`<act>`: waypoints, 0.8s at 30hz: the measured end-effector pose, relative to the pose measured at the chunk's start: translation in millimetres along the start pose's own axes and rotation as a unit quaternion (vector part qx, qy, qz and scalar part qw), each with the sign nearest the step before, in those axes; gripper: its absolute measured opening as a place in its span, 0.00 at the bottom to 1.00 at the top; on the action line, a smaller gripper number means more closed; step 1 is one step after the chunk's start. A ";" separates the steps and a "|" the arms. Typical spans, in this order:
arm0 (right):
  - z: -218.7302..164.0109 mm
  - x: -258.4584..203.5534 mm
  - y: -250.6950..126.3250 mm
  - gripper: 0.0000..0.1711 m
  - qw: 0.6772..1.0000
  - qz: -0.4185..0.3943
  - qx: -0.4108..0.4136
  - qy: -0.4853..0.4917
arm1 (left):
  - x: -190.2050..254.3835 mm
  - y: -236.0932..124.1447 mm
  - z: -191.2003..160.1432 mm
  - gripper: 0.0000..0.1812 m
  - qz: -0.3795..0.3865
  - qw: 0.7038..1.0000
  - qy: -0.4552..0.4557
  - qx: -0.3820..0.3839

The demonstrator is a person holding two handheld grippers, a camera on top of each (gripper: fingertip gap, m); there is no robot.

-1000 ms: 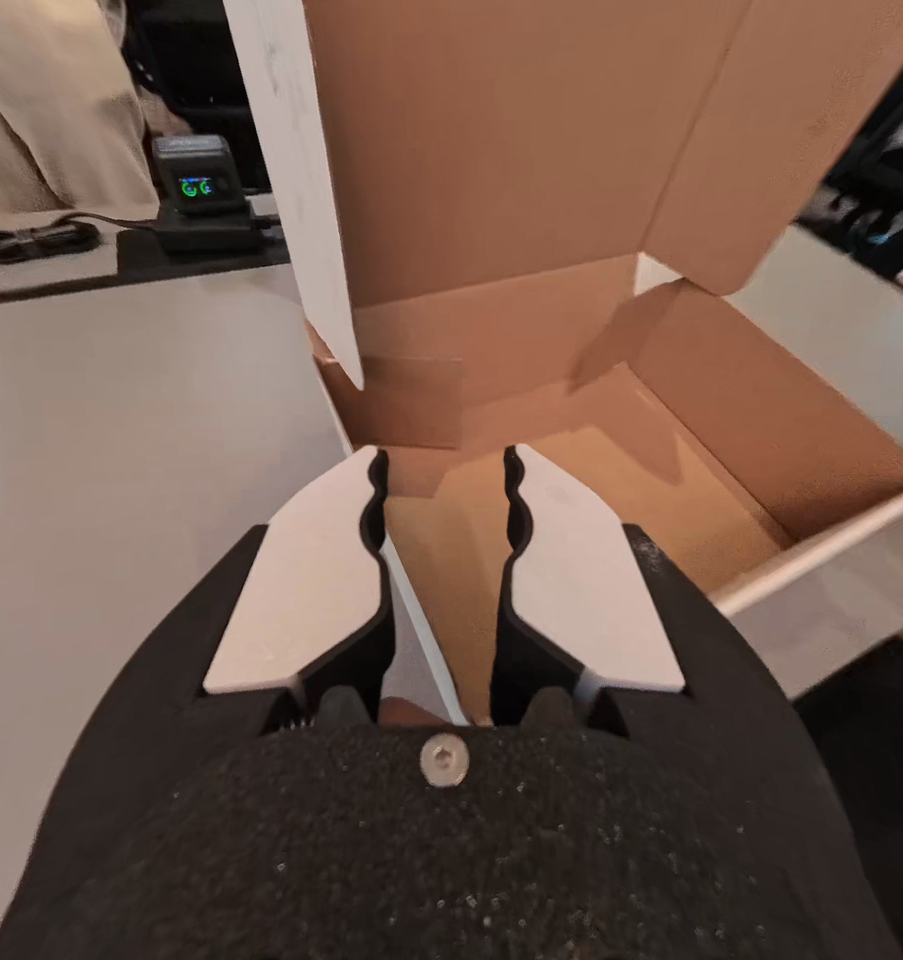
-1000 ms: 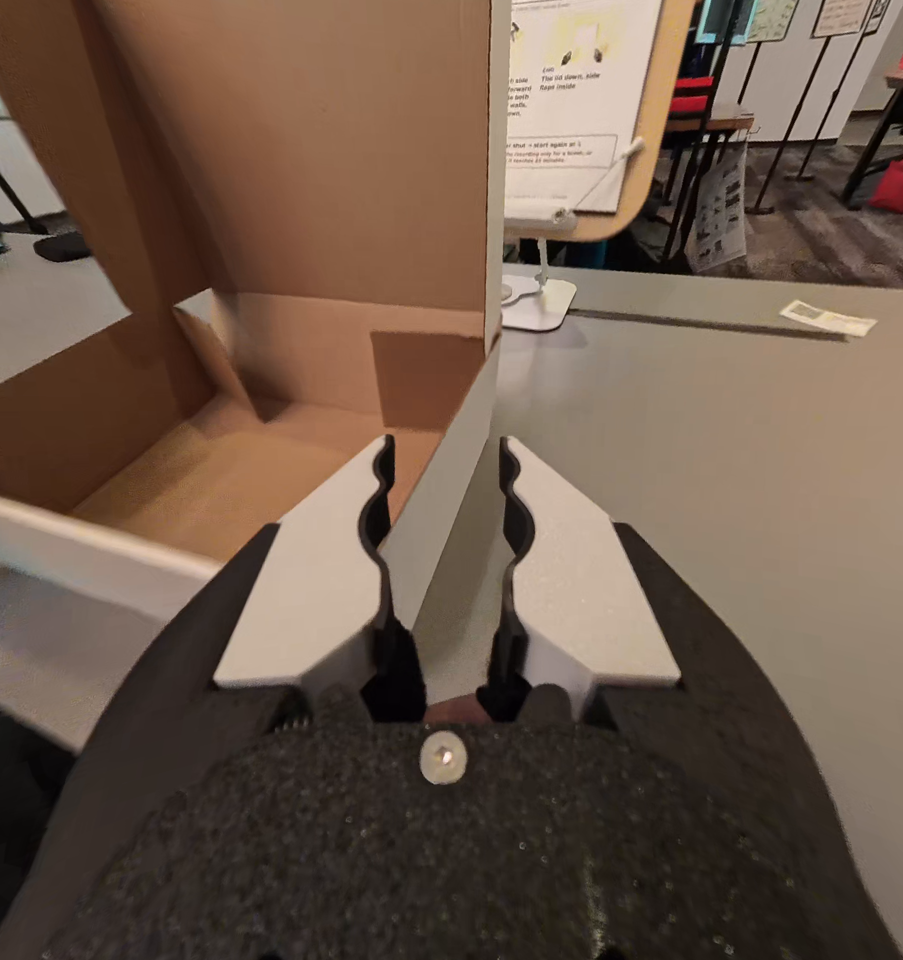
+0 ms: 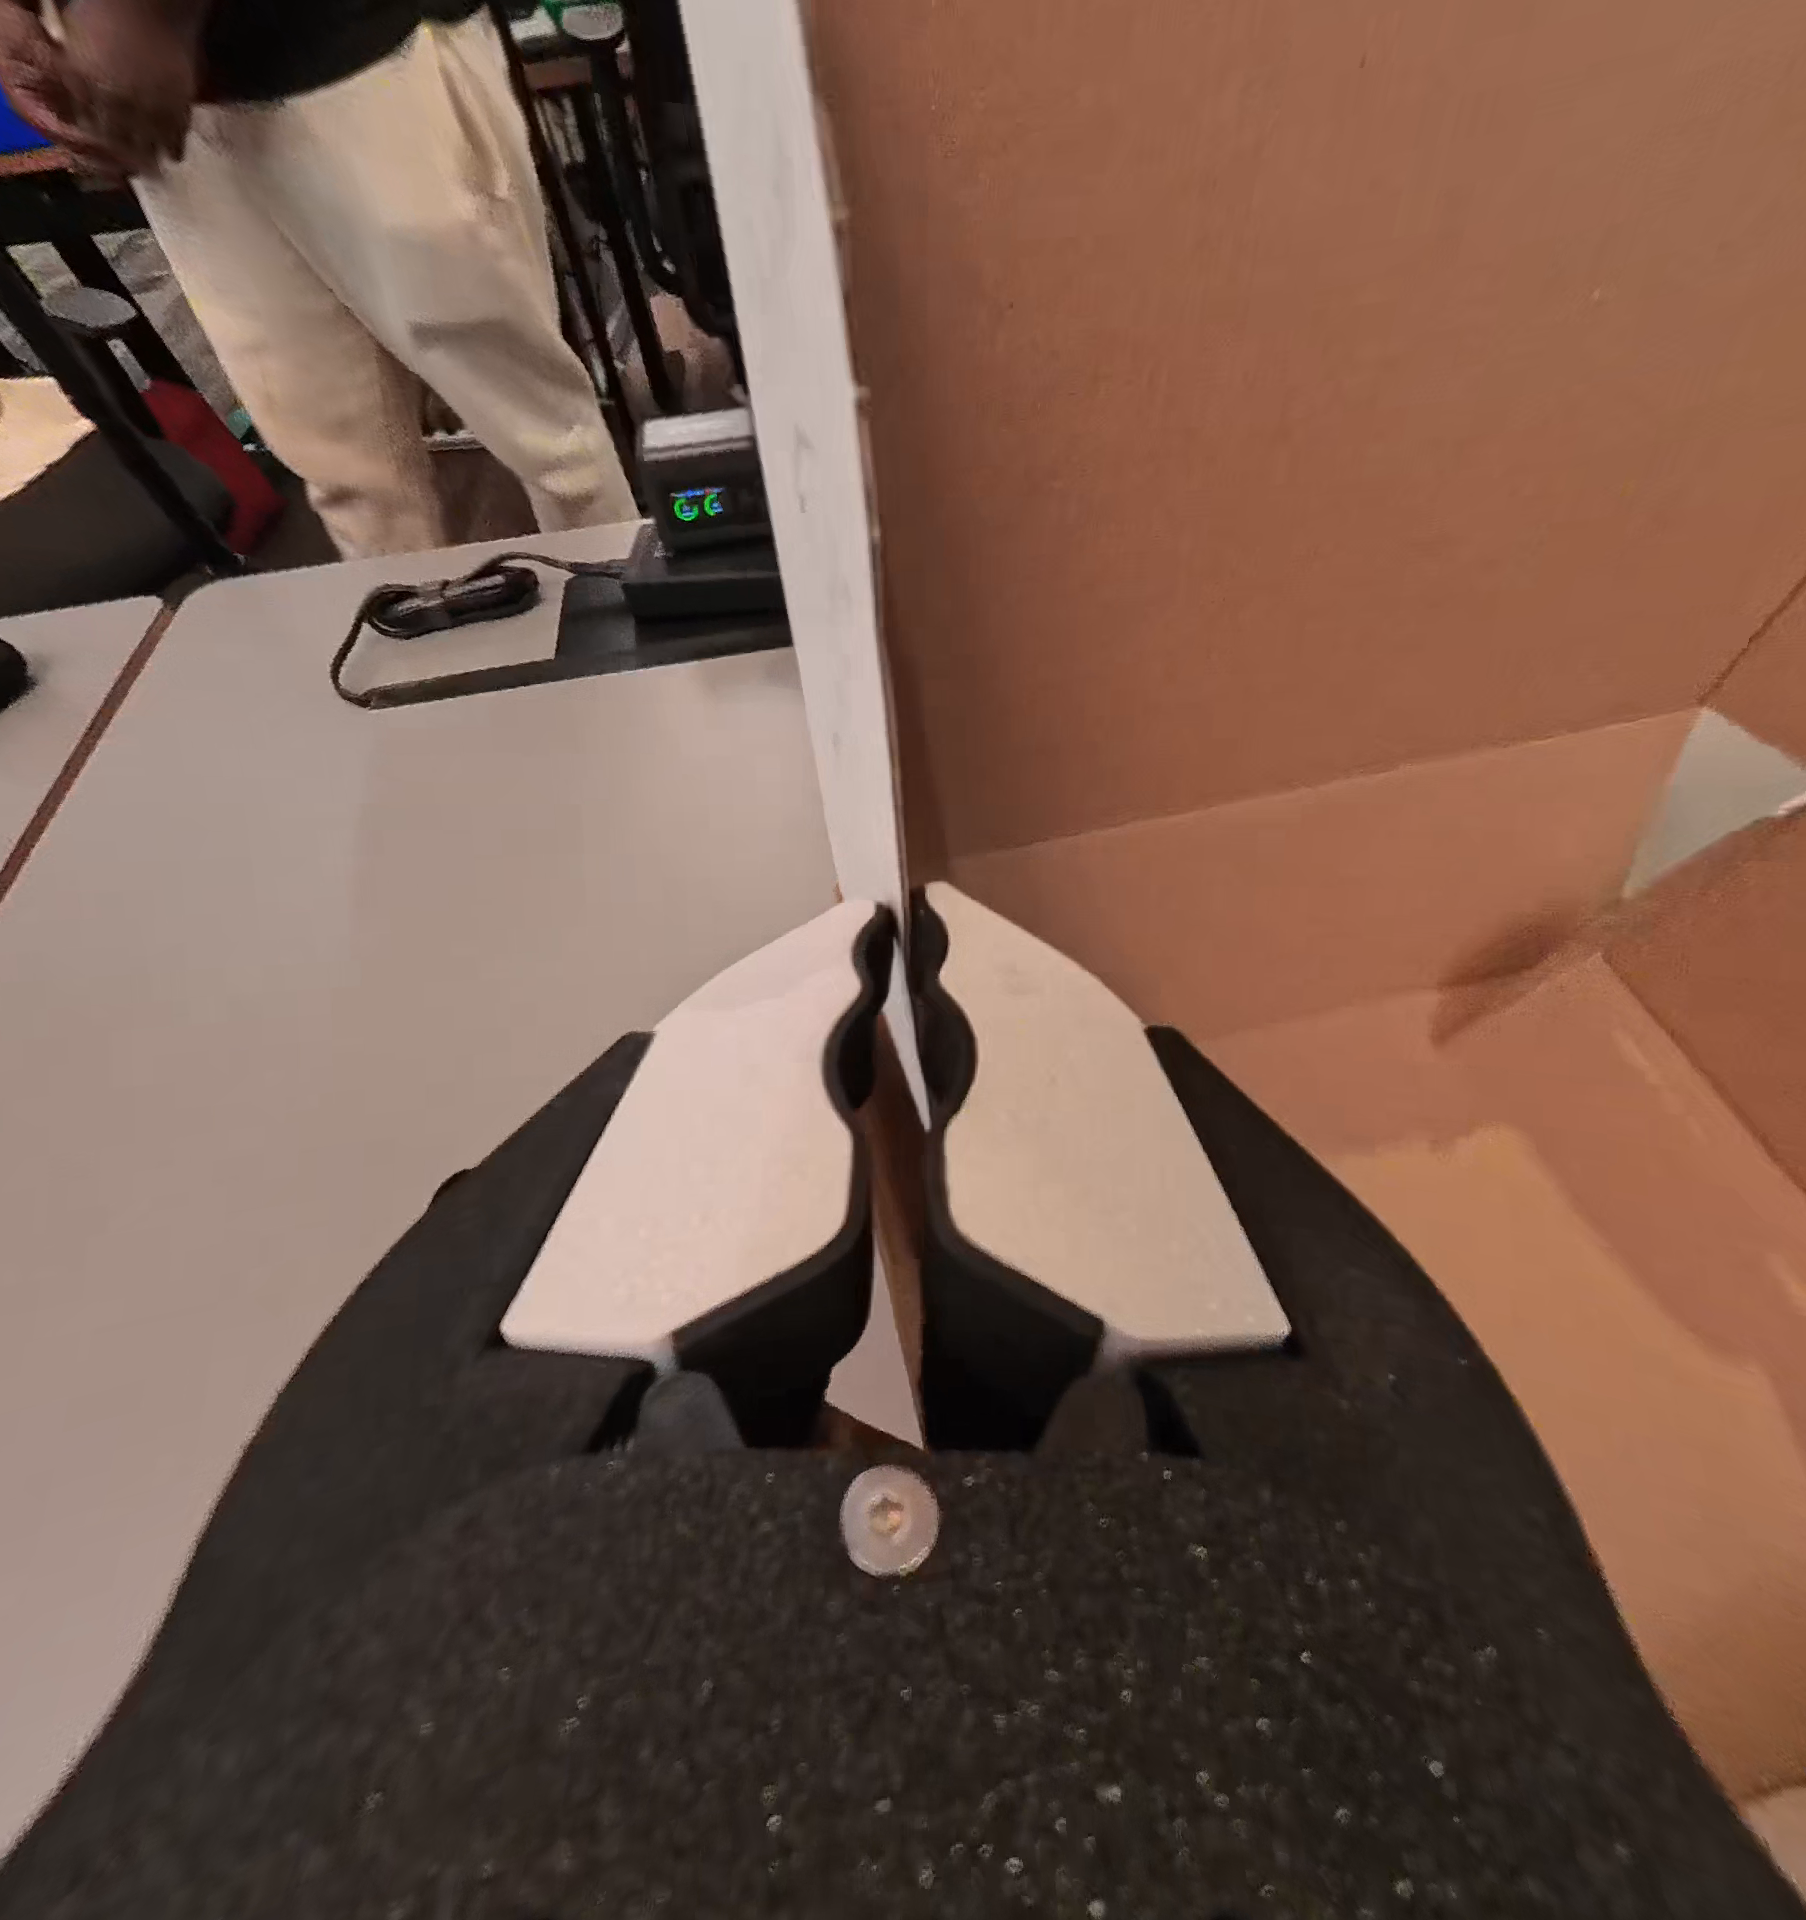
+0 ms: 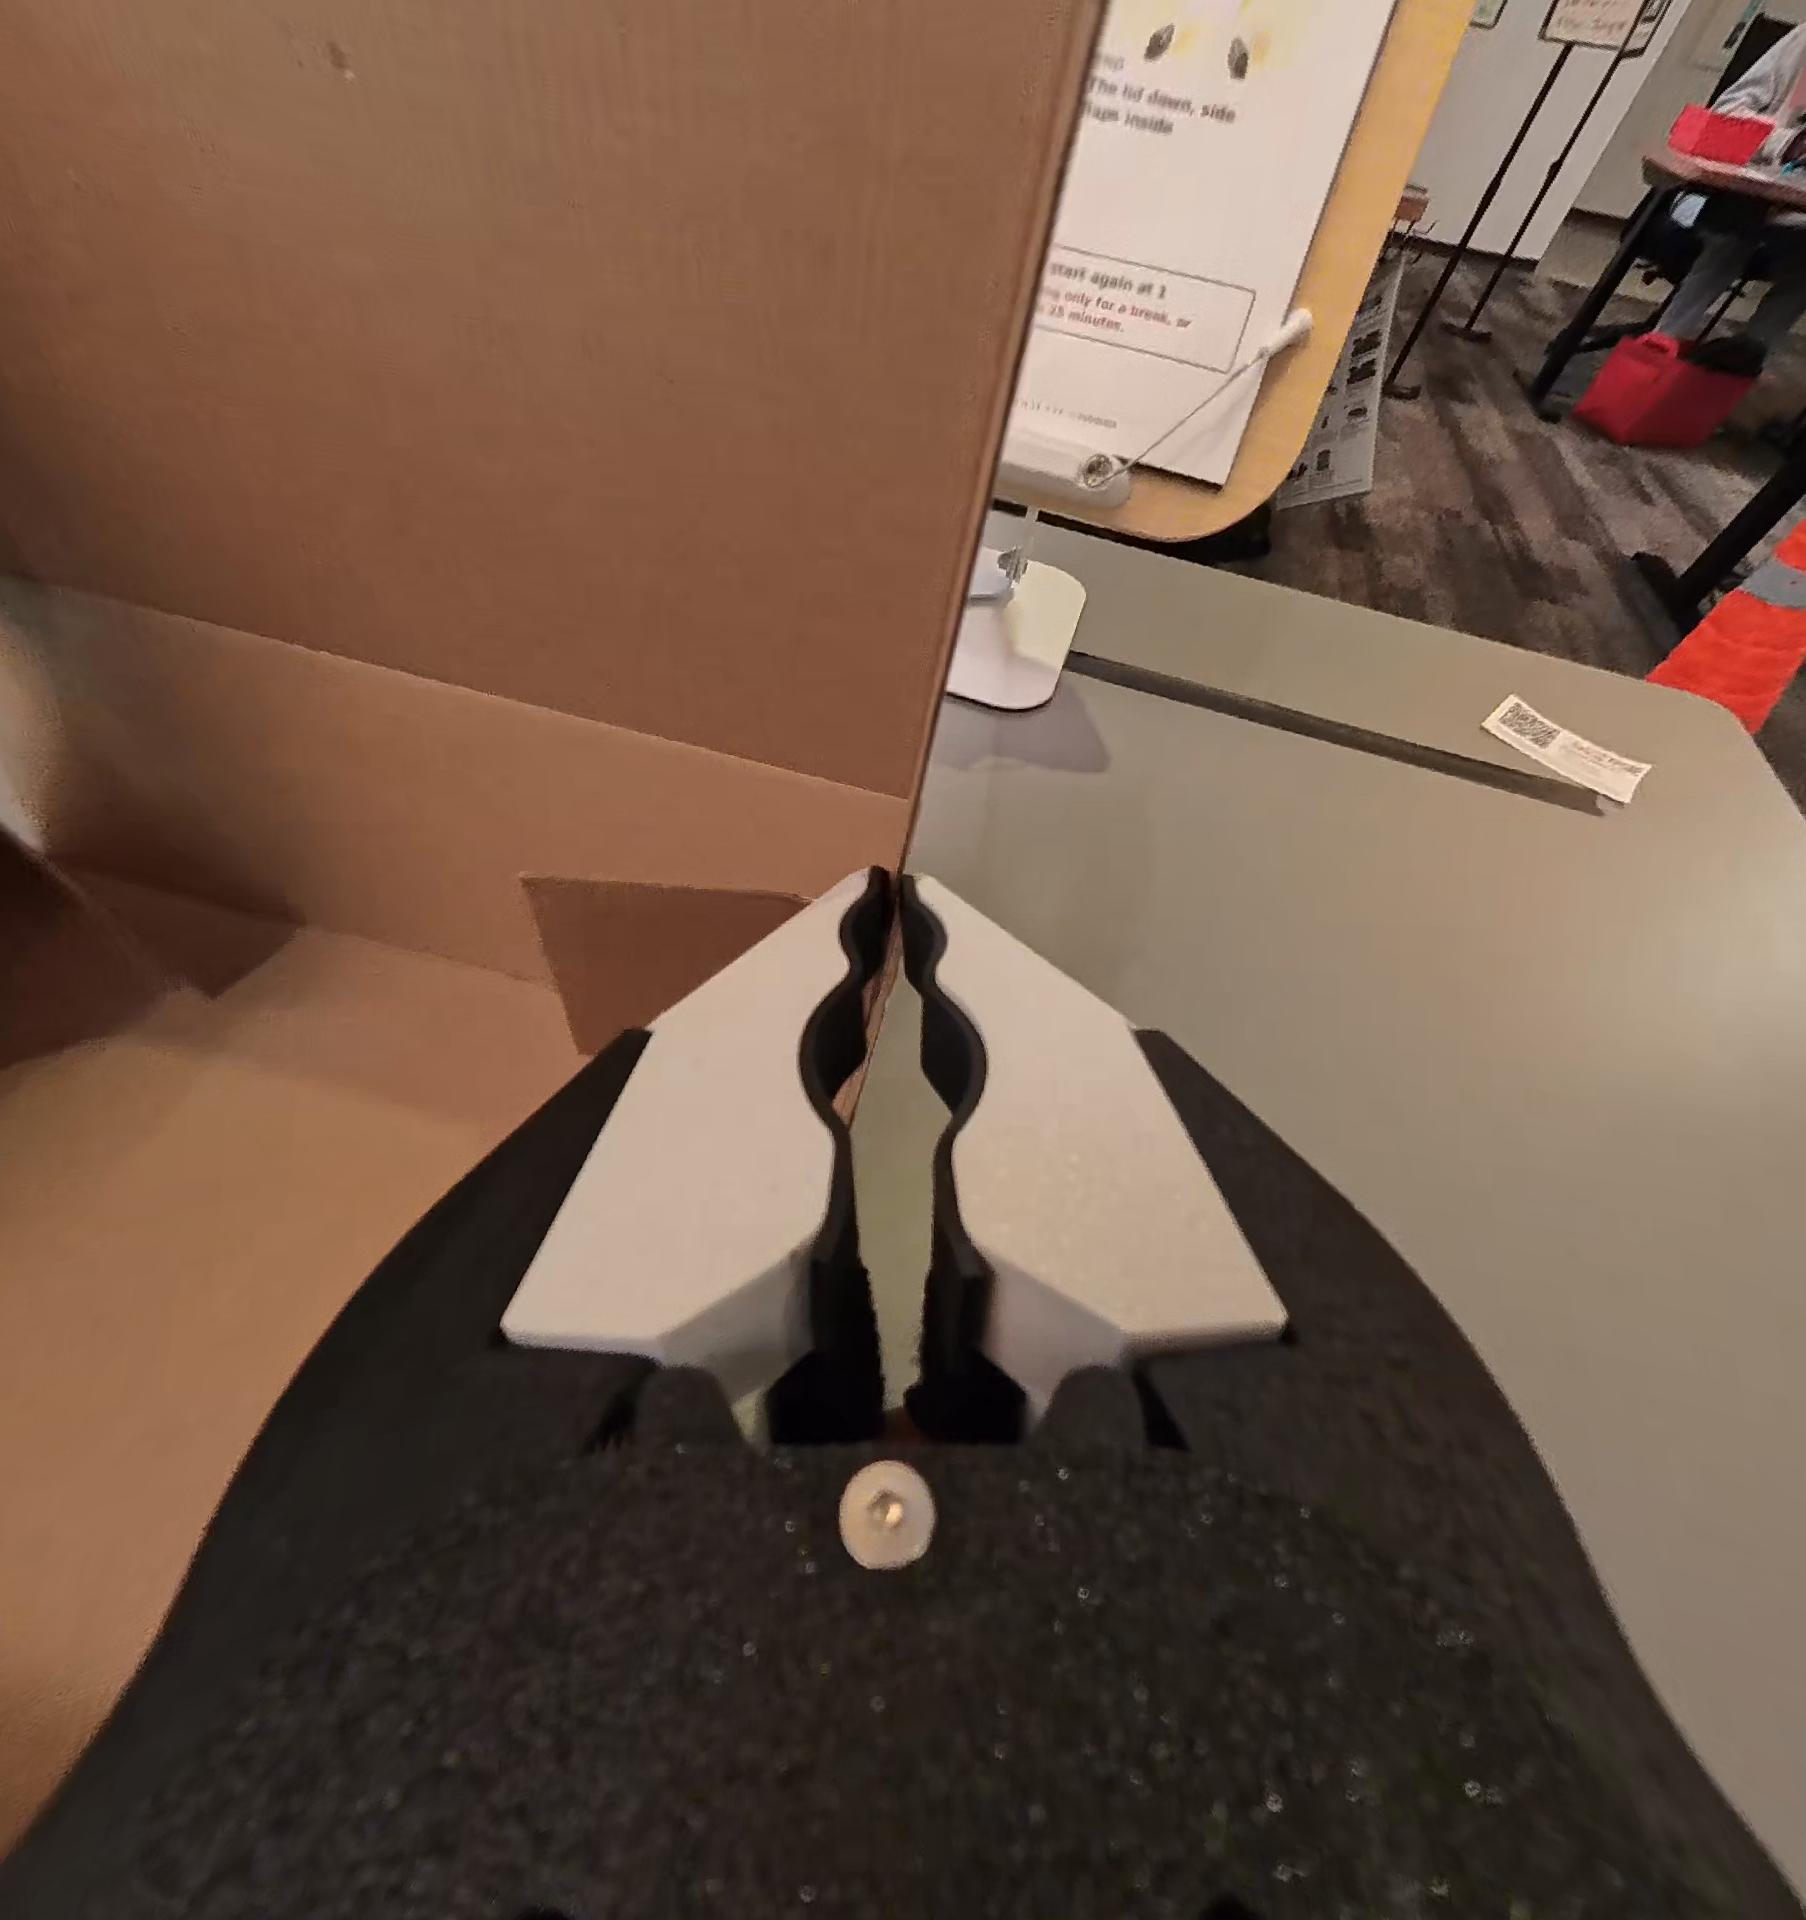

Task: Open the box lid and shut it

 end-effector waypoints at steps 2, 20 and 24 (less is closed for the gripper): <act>0.8 -0.7 -4.8 0.01 1.000 -0.003 0.001 0.000 | 2.6 -3.3 1.1 0.01 0.000 1.000 0.010 -0.004; -26.8 -27.0 -68.1 0.02 0.998 0.048 -0.043 -0.016 | 20.9 -73.3 -55.2 0.02 -0.028 0.998 -0.022 0.051; -25.1 -21.6 -65.1 0.02 0.997 0.066 -0.036 0.009 | 18.3 -72.4 -53.8 0.02 -0.014 0.999 0.003 0.050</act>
Point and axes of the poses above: each gripper's, where its closed fingertips meet, y out along the fingers, z out of its top, x = y × z across the jaws, the point moved 8 cm from there along -y, back along the fingers, and after that the axes turned 2 degrees about z, right-handed, at the moved point
